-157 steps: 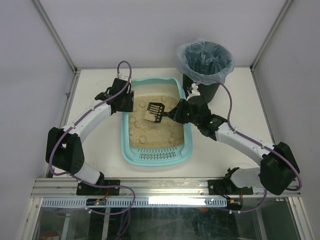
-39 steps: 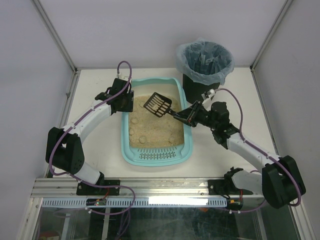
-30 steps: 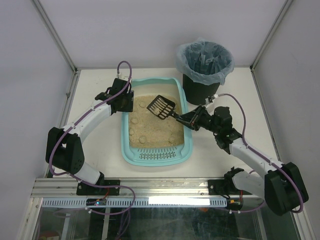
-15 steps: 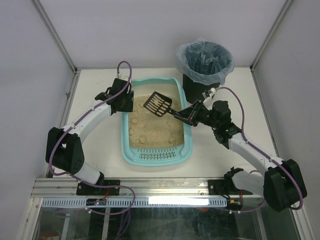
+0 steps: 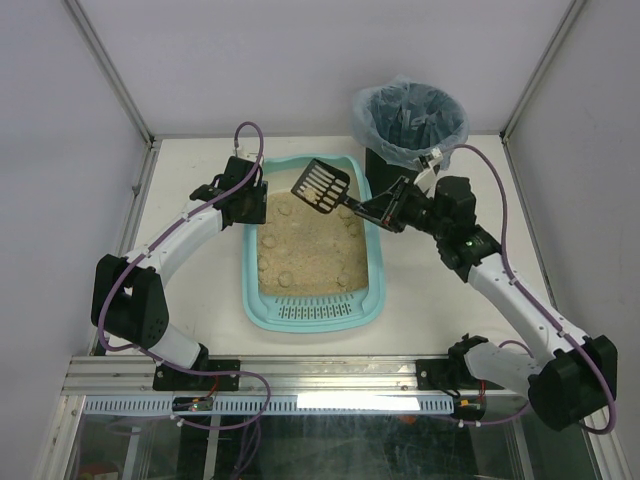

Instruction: Clean the litter box

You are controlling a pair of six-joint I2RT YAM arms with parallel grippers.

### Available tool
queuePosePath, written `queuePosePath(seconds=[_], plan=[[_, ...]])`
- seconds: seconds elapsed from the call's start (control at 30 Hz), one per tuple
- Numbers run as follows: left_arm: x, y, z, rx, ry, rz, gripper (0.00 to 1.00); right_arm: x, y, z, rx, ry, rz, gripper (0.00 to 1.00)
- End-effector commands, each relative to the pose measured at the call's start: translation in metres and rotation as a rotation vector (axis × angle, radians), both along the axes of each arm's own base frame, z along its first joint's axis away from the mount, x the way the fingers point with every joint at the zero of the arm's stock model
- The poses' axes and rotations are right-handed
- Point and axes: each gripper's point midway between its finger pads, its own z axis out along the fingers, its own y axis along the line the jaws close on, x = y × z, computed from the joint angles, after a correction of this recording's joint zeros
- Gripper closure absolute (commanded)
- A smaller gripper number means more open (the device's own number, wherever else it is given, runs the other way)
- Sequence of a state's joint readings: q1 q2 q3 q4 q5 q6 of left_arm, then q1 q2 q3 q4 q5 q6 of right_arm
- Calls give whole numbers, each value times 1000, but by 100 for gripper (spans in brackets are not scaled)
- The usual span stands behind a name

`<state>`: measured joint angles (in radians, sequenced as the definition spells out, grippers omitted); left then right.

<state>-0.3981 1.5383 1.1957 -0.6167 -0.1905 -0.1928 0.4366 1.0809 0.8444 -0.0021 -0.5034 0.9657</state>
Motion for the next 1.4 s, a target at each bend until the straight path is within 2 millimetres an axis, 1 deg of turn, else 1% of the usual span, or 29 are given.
queuePosePath(seconds=[0.0, 0.13, 0.23, 0.3, 0.4, 0.53, 0.63, 0.67, 0.73, 0.77, 0.83, 0.87, 0.93, 1.03, 1.1, 1.23, 1.37], plan=[[-1, -13, 14, -46, -33, -39, 61, 12, -9, 50, 24, -116, -19, 100], [-1, -12, 14, -45, -32, -38, 61, 31, -28, 83, 35, -168, -100, 100], [-1, -12, 15, -47, -35, -38, 61, 47, -49, 108, 29, -215, -179, 100], [-1, -12, 16, -46, -38, -39, 61, 58, -67, 120, 19, -234, -239, 100], [-1, -12, 17, -45, -41, -37, 61, 75, -87, 129, -10, -252, -328, 100], [-1, -12, 19, -46, -47, -37, 61, 99, -118, 132, -165, -306, -472, 100], [-2, -12, 20, -50, -49, -41, 61, 116, -147, 141, -317, -365, -599, 100], [-2, -12, 20, -53, -49, -43, 62, 121, -157, 139, -382, -370, -637, 100], [-2, -13, 20, -55, -48, -47, 63, 131, -169, 140, -515, -406, -650, 100], [-3, -13, 20, -56, -47, -47, 63, 138, -172, 134, -580, -407, -640, 100], [-2, -13, 21, -57, -49, -48, 63, 147, -177, 131, -683, -419, -612, 100], [-2, -14, 22, -57, -50, -48, 63, 150, -178, 133, -726, -432, -593, 100], [-2, -13, 22, -57, -50, -47, 63, 157, -179, 130, -818, -453, -562, 100], [-2, -13, 21, -53, -50, -46, 63, 163, -179, 127, -985, -503, -555, 100], [-2, -12, 21, -51, -50, -43, 63, 165, -181, 127, -1120, -553, -564, 100], [-2, -13, 20, -52, -47, -46, 63, 165, -180, 127, -1317, -635, -579, 100], [-2, -14, 19, -54, -42, -49, 62, 160, -178, 133, -1433, -745, -591, 100]])
